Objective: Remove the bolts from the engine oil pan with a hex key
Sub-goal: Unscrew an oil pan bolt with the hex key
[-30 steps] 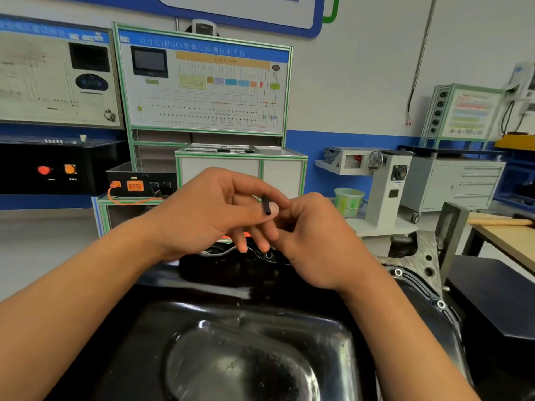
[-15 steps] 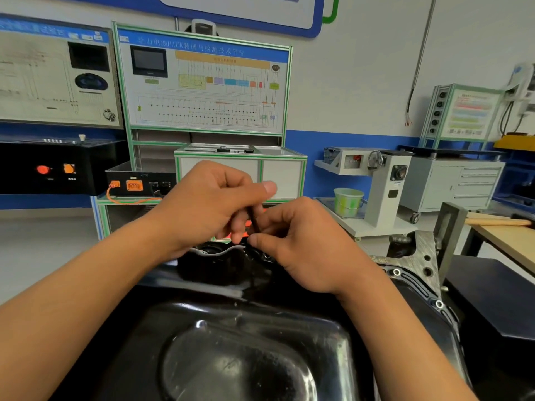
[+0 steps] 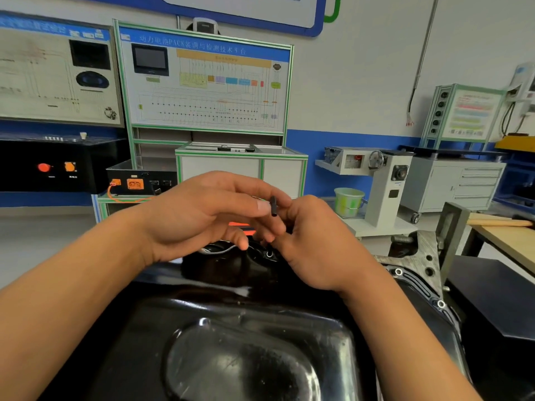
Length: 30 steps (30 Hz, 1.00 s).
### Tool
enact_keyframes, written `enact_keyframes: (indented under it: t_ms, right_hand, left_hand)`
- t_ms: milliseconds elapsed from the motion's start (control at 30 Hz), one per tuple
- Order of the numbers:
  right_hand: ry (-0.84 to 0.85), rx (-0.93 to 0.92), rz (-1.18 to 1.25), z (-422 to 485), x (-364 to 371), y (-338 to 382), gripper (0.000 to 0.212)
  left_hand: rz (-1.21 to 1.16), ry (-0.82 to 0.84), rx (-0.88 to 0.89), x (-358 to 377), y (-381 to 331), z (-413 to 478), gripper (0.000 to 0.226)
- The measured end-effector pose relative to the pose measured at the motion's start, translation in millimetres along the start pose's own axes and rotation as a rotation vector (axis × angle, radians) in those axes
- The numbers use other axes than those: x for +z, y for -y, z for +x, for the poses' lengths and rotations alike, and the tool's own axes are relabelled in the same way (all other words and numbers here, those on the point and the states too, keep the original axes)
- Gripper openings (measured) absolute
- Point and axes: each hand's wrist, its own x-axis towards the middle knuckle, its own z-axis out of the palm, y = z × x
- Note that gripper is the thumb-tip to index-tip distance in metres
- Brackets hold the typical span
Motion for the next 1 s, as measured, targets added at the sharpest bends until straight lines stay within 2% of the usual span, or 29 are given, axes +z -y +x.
enact_keyframes:
  t_ms: [133, 267, 367, 467, 600, 667, 733, 867, 1000]
  right_hand:
    - [-0.014, -0.009, 0.012, 0.6, 1.4, -1.2, 0.043]
    - [0.042, -0.024, 0.021, 1.7, 3.5, 0.6, 0.023]
    - [0.057, -0.024, 0.027, 2.2, 3.8, 0.0, 0.020]
    - [0.030, -0.043, 0.032, 1.6, 4.0, -0.3, 0.015]
    - [-0.044, -0.054, 0.011, 1.2, 2.9, -1.2, 0.019]
    - [-0.071, -0.037, 0.055, 0.0, 1.5, -1.8, 0.030]
    - [-0.077, -0.022, 0.099, -0.9, 0.6, -2.3, 0.035]
    - [-0.052, -0.015, 0.115, -1.0, 1.1, -1.9, 0.036]
    - [-0.059, 0.007, 0.106, -0.4, 0.9, -3.7, 0.042]
  left_hand:
    - [0.134, -0.105, 0.079, 6.7, -1.3, 1.3, 0.027]
    - [0.314, -0.379, 0.230, 18.5, 2.5, 9.1, 0.033]
    - [0.361, -0.471, 0.198, 18.9, 2.9, 13.1, 0.041]
    - [0.175, -0.416, 0.055, 14.2, -0.1, 11.8, 0.042]
    - [-0.104, -0.222, -0.068, 5.6, -1.5, 4.9, 0.019]
    - [-0.108, -0.111, -0.069, 3.2, -0.5, 2.6, 0.014]
    - [-0.070, -0.055, -0.055, 3.6, 0.5, 1.6, 0.021]
    - [0.051, -0.072, 0.006, 5.0, 1.8, 1.9, 0.028]
    - [0.029, -0.050, 0.032, 2.9, 0.8, 0.7, 0.030]
